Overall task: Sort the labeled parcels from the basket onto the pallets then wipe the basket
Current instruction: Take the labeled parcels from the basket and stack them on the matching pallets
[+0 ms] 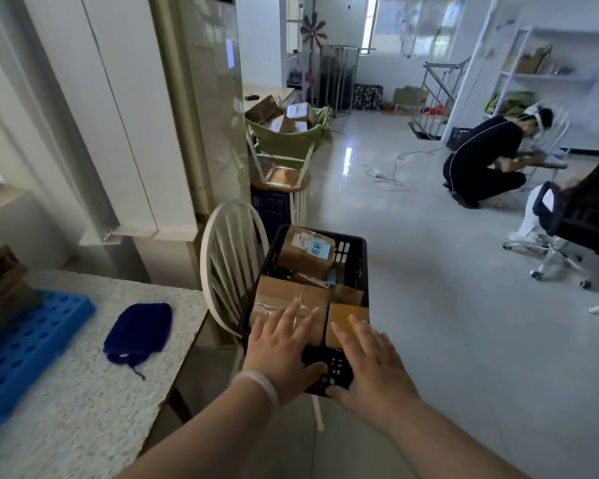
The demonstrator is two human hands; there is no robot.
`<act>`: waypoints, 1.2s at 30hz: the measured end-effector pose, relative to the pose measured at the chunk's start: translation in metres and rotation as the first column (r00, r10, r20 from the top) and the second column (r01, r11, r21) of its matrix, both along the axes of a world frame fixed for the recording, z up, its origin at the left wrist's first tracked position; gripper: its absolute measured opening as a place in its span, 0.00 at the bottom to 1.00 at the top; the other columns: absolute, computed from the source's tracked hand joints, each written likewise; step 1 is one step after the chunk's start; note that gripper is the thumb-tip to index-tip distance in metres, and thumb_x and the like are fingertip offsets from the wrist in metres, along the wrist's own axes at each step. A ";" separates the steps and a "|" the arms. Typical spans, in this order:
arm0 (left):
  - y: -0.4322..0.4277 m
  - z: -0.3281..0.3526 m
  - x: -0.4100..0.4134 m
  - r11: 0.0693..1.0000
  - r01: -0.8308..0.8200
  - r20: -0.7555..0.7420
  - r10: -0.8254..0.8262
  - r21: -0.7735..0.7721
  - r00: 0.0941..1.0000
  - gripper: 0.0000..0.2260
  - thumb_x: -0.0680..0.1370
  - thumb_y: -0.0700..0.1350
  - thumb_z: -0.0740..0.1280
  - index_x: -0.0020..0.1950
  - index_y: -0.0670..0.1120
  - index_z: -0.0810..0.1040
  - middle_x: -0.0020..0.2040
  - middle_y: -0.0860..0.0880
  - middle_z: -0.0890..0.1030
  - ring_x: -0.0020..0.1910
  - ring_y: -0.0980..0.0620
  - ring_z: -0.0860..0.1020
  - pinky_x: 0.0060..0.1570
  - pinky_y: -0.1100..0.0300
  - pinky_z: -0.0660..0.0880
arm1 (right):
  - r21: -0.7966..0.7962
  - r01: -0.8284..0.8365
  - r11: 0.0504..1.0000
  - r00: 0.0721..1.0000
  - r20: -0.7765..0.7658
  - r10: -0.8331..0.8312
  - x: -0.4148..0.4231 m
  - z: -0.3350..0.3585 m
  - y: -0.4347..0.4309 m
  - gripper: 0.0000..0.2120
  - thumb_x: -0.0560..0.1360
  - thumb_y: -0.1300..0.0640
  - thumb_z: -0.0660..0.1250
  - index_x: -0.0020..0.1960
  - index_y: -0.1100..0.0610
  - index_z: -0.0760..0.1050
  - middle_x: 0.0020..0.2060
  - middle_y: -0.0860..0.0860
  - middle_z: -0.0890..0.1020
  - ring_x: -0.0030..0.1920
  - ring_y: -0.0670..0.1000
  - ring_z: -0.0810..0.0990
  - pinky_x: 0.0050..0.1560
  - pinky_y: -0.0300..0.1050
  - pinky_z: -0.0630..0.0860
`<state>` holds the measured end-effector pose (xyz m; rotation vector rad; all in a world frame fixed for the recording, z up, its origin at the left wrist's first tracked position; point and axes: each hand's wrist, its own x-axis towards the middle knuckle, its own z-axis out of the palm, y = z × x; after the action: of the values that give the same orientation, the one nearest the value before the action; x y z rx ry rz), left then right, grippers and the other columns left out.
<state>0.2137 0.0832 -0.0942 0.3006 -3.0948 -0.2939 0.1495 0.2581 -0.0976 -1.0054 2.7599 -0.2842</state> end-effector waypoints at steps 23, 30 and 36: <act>-0.125 -0.086 -0.182 0.939 -0.302 0.342 0.232 0.166 0.911 0.38 0.77 0.64 0.62 0.79 0.61 0.42 0.80 0.49 0.42 0.79 0.43 0.47 0.76 0.47 0.54 | 0.117 0.147 0.982 0.899 0.399 -0.182 -0.210 -0.070 -0.113 0.44 0.75 0.35 0.64 0.79 0.41 0.39 0.80 0.47 0.49 0.78 0.53 0.53 0.76 0.55 0.57; -0.140 -0.106 -0.222 0.824 -0.529 0.453 0.401 0.201 0.796 0.38 0.77 0.63 0.62 0.79 0.59 0.43 0.80 0.49 0.42 0.78 0.39 0.50 0.74 0.45 0.56 | 0.232 0.183 0.955 0.706 0.645 -0.292 -0.266 -0.105 -0.138 0.43 0.73 0.32 0.61 0.79 0.41 0.42 0.75 0.51 0.65 0.72 0.56 0.67 0.71 0.56 0.66; -0.146 -0.123 -0.231 0.679 -0.666 0.488 0.488 0.309 0.724 0.31 0.74 0.60 0.68 0.74 0.62 0.59 0.75 0.48 0.55 0.71 0.40 0.64 0.70 0.47 0.67 | 0.311 0.120 0.943 0.566 0.759 -0.323 -0.277 -0.118 -0.149 0.40 0.77 0.33 0.54 0.80 0.46 0.38 0.72 0.53 0.69 0.69 0.56 0.70 0.70 0.51 0.67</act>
<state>-0.0177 -0.0625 -0.2176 1.4992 -2.9572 -1.0612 -0.1279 0.1087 -0.2153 -0.3023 1.9788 -0.3421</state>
